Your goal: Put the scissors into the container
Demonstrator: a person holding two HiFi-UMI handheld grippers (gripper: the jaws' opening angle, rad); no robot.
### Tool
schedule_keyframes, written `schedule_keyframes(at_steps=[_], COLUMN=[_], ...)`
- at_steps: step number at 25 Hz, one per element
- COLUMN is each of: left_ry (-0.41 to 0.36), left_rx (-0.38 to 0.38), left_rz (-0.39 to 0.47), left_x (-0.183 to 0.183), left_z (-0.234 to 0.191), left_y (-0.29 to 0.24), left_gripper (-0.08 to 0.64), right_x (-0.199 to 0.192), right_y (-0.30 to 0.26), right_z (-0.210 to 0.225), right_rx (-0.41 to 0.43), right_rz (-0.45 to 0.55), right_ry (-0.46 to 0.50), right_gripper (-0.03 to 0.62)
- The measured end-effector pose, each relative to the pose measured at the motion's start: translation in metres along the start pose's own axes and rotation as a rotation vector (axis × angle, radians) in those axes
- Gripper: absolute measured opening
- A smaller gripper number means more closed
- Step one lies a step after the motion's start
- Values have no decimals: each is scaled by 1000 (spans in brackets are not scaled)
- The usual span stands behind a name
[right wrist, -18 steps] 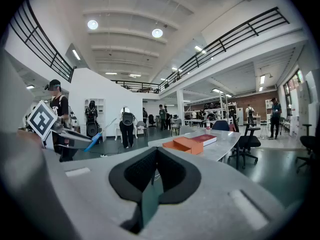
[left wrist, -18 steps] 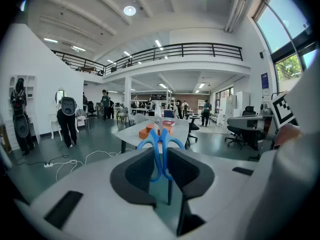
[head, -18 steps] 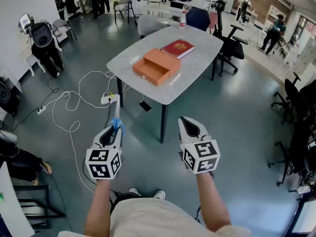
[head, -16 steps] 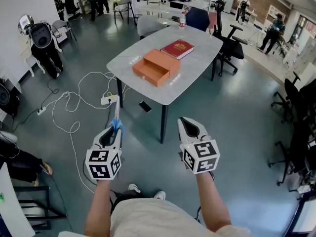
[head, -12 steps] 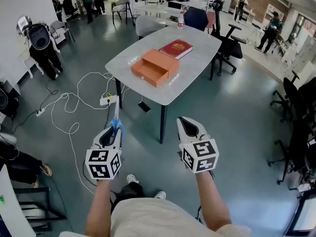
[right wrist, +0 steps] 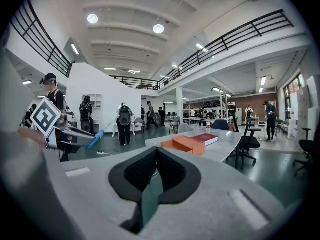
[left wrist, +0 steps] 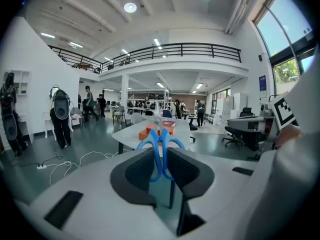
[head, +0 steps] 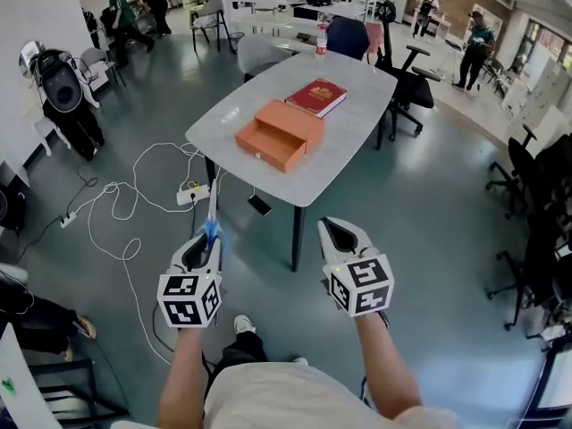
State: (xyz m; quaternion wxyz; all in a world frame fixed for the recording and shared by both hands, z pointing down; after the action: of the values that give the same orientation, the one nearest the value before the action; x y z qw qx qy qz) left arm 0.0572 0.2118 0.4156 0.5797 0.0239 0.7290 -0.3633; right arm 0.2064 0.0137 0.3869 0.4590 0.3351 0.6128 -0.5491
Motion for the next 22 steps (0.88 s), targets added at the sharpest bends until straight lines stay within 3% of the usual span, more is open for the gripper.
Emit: schedule_keyframes(at_steps=[22], left_ry=[-44], left_rx=[-126], left_rz=[-17], left_x=[78], left_z=[-141], left_y=[-97], left_gripper=[80], right_x=[75], right_y=[-150], right_z=[-24], right_rx=[-122], right_rz=[-32], right_ry=[-29], right_gripper=[5])
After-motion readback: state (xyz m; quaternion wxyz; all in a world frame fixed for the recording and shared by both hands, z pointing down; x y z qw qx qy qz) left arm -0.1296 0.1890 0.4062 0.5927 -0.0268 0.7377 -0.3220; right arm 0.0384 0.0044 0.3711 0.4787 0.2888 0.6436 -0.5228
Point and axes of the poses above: the fingertips, and each gripper's own axes: y backward along the fingers, z to its right, x out of its top, the point moved 3 cm from there along y, backward along the fingers, and after that the axes turned 8 degrees about -z, right-handed, at the moved point
